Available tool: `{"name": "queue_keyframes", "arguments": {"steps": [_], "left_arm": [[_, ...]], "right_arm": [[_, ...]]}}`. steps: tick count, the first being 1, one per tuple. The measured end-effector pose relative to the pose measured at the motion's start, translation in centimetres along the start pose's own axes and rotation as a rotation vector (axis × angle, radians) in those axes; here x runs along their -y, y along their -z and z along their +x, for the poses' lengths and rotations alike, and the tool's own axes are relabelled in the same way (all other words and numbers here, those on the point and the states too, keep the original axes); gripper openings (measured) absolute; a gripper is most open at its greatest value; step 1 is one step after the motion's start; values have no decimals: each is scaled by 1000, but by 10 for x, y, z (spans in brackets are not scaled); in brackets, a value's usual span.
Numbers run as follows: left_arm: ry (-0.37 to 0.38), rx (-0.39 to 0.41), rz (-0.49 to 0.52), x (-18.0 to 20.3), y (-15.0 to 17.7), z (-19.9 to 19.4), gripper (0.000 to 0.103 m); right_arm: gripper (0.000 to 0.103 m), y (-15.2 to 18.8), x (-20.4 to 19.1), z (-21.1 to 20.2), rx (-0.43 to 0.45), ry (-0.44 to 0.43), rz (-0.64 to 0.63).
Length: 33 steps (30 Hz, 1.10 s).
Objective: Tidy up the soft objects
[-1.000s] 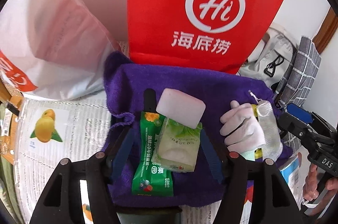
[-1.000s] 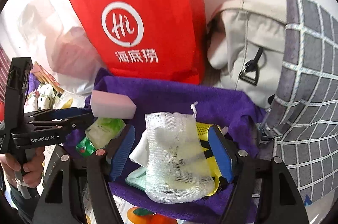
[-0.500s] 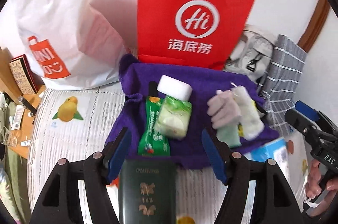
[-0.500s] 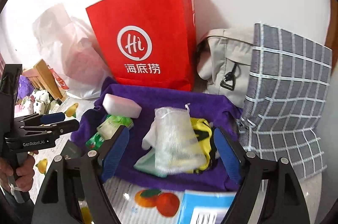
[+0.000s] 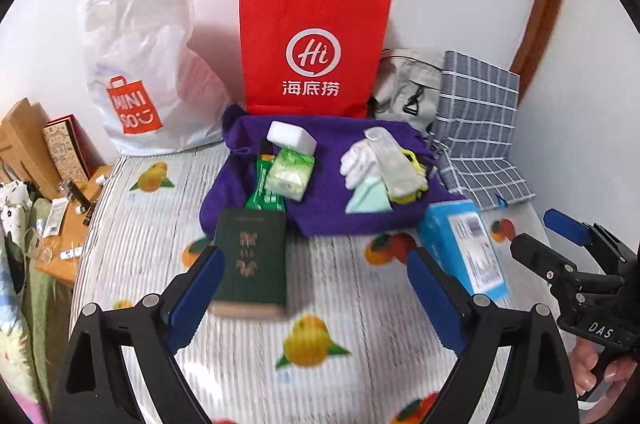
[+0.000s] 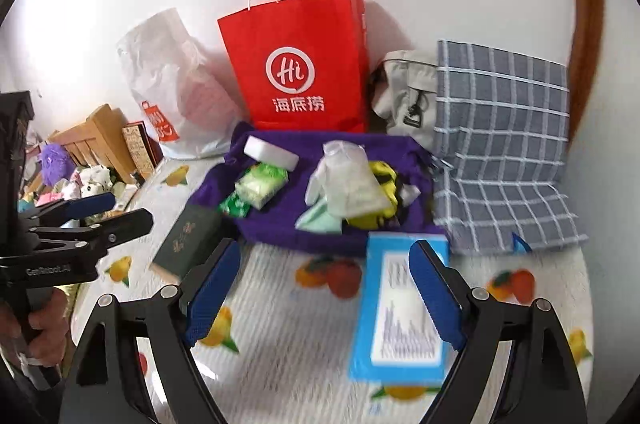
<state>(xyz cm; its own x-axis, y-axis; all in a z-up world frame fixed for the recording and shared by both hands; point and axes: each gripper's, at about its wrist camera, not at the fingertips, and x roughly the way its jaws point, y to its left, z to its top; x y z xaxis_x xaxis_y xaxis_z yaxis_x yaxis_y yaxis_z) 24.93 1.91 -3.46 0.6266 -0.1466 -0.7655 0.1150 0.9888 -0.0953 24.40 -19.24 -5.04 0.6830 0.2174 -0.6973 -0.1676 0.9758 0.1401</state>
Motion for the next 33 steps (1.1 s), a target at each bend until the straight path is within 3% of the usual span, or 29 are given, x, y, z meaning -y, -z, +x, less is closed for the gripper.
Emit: {"name": "queue_keyframes", "arguments": {"steps": [10, 12, 18, 33], "left_arm": [[-35, 62, 18, 21, 54, -57, 97], [-38, 78, 28, 26, 64, -69, 101], [-64, 117, 30, 35, 89, -98, 103], [-74, 145, 27, 43, 124, -126, 103]], "right_arm": [[90, 56, -7, -70, 32, 77, 32], [90, 68, -8, -83, 42, 73, 39], [103, 91, -15, -108, 76, 121, 39], [103, 124, -18, -146, 112, 141, 59]]}}
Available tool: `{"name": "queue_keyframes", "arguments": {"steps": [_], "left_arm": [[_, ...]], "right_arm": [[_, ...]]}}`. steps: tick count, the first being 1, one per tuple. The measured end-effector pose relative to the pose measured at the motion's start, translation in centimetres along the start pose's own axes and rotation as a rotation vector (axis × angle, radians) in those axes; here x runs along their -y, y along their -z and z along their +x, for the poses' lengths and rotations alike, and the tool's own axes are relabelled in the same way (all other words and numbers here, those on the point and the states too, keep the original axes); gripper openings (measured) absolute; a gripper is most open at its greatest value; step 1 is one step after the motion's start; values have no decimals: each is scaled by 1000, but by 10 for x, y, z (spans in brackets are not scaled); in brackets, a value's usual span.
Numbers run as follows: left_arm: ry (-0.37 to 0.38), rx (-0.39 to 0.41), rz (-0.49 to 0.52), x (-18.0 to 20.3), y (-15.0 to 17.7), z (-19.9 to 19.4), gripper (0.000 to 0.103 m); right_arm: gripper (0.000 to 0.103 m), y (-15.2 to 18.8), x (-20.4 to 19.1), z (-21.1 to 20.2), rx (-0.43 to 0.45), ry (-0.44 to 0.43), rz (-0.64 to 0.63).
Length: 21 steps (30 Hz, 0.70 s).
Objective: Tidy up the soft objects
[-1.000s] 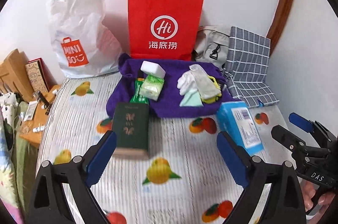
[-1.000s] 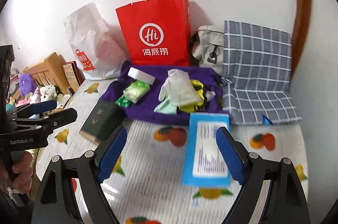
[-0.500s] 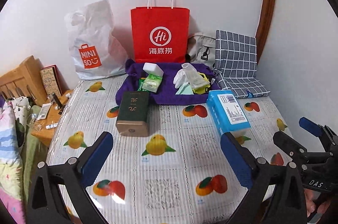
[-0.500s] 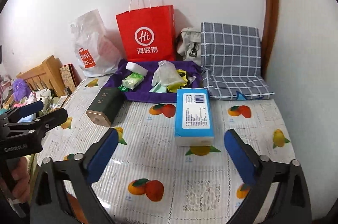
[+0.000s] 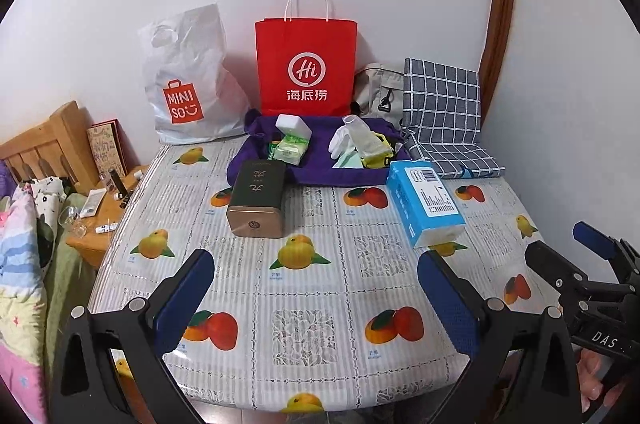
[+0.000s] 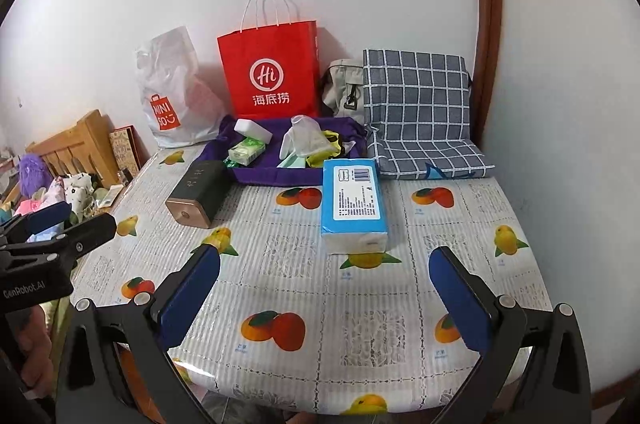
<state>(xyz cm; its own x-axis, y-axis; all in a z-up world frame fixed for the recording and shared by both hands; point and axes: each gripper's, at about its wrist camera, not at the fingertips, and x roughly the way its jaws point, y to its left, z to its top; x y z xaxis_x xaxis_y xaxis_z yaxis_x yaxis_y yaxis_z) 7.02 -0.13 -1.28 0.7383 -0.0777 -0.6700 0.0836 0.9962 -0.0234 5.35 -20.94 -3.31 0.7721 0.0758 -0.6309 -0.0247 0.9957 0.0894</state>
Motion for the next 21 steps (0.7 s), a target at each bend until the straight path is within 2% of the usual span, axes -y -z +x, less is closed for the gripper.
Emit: {"name": "queue_keyframes", "arguments": {"steps": [21], "left_arm": [[4, 2, 9, 7, 3, -3, 103]], "right_arm": [[103, 4, 4, -10, 16, 18, -11]]}}
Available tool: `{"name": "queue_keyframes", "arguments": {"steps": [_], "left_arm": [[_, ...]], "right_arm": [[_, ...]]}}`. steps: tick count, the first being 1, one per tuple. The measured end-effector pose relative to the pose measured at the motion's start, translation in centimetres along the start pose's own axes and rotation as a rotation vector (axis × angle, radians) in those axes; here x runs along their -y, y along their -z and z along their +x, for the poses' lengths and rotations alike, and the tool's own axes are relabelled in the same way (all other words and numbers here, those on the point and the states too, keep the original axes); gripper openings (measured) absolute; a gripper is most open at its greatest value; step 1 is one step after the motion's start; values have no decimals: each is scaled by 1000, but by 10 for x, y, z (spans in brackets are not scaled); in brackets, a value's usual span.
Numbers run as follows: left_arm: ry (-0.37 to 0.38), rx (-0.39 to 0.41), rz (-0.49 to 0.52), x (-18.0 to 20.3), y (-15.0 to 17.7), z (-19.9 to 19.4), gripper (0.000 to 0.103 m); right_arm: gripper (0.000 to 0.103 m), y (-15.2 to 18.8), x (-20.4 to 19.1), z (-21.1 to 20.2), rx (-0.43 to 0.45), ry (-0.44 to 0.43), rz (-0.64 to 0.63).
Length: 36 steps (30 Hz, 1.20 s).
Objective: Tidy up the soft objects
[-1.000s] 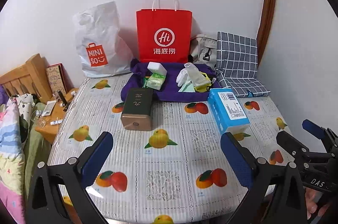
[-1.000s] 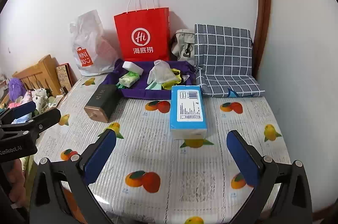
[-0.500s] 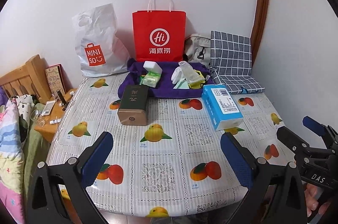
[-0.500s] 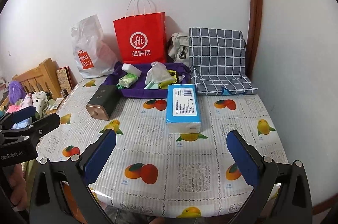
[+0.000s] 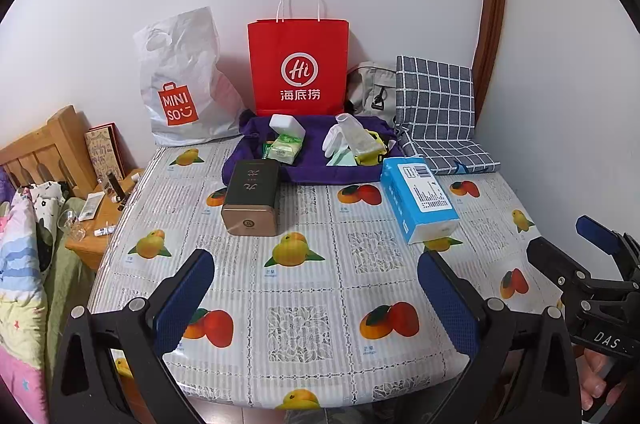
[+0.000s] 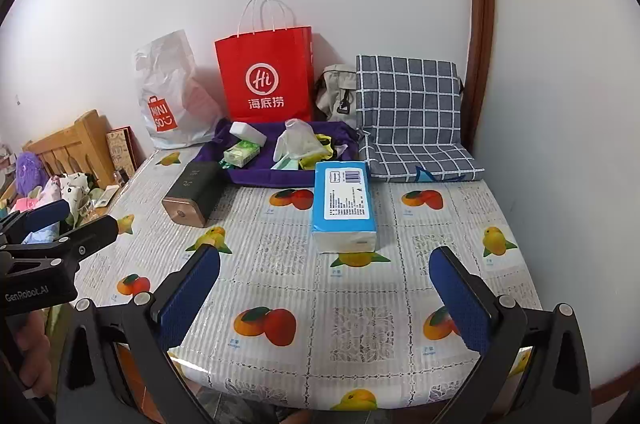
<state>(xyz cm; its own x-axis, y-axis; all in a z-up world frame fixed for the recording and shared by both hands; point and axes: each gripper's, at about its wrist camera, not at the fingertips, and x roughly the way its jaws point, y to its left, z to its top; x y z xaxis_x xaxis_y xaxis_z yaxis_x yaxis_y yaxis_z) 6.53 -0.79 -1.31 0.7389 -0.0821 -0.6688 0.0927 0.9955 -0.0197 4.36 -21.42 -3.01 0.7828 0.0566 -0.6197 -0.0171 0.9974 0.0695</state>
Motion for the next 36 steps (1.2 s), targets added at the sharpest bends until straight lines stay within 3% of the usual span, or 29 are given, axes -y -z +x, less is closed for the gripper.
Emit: {"name": "queue_keyframes", "arguments": {"steps": [36], "left_arm": [[2, 3, 5, -3, 1, -2, 103]], "right_arm": [[103, 0, -4, -4, 8, -10, -9]]}}
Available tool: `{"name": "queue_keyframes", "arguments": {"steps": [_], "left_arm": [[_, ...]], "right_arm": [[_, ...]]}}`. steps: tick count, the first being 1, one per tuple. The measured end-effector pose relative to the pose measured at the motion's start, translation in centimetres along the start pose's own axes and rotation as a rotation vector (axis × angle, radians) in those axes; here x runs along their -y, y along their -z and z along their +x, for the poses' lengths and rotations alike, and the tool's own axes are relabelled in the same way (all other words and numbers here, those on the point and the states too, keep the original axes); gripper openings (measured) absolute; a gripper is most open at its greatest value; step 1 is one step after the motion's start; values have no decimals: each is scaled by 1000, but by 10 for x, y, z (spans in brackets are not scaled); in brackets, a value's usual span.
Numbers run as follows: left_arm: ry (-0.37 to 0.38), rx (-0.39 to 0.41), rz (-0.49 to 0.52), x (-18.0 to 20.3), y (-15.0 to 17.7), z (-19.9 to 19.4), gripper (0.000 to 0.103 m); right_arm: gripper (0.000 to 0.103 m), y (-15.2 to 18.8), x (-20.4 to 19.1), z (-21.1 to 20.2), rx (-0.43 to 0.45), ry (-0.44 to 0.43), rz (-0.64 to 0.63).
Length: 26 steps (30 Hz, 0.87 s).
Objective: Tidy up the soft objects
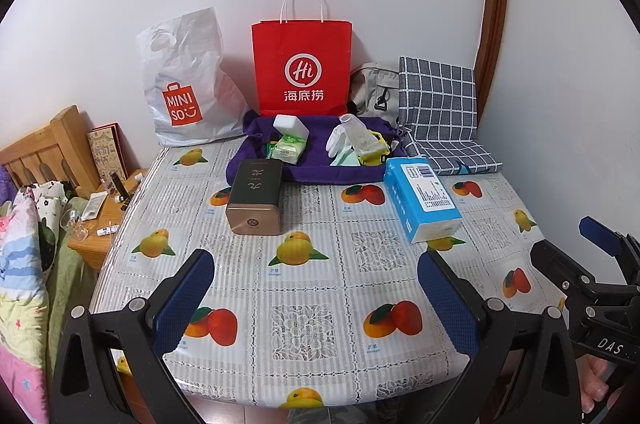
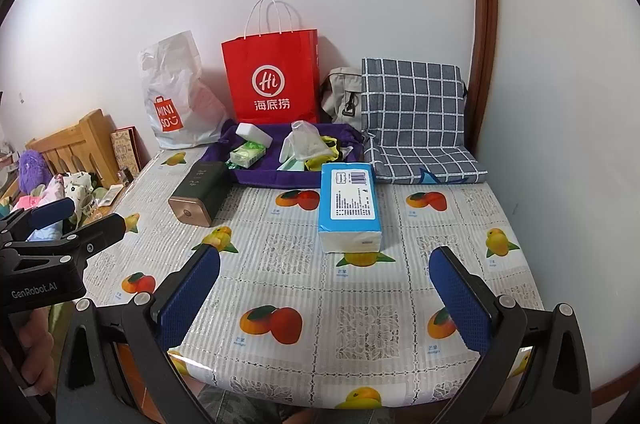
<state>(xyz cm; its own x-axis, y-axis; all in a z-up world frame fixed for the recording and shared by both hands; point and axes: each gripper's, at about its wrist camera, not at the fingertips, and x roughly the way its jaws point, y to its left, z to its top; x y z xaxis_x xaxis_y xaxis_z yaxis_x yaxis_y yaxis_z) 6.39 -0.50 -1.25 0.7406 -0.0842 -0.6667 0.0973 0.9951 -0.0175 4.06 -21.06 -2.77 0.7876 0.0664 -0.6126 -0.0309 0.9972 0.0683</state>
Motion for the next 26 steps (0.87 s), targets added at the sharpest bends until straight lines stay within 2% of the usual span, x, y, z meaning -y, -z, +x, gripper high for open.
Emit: {"name": "queue_keyframes", "arguments": {"steps": [26], "left_arm": [[-1, 3, 1, 0, 1, -1, 103]], "right_arm": [[103, 0, -2, -2, 7, -4, -5]]}}
